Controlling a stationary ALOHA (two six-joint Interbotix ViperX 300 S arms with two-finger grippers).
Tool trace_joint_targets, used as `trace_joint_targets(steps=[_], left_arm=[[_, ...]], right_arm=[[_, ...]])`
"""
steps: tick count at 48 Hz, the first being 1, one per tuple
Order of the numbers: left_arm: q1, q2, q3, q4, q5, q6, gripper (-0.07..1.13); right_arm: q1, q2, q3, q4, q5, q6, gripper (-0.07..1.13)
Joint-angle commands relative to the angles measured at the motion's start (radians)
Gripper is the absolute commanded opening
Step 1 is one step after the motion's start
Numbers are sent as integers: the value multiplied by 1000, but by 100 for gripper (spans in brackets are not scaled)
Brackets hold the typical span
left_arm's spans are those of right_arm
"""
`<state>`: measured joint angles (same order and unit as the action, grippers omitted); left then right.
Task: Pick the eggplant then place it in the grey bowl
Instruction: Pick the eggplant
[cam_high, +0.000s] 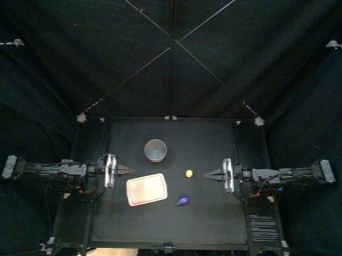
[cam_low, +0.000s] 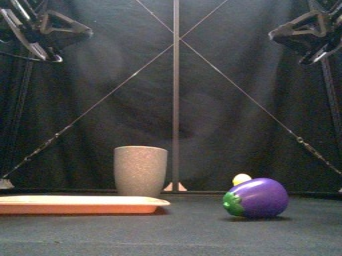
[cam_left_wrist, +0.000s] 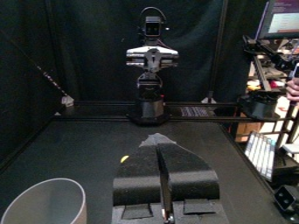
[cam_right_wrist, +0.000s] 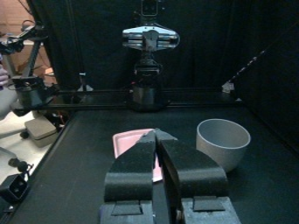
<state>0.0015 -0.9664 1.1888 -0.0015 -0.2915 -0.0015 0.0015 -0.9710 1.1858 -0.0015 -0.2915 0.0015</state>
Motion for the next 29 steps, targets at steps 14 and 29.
trace_joint_targets(steps=[14, 29], left_arm=[[5, 2, -17, 2, -5, 3, -4], [5, 2, -12, 3, -6, 5, -4]], right_arm=[[86, 172, -60, -2, -2, 31, 4], [215, 471, -100, 2, 0, 34, 20]])
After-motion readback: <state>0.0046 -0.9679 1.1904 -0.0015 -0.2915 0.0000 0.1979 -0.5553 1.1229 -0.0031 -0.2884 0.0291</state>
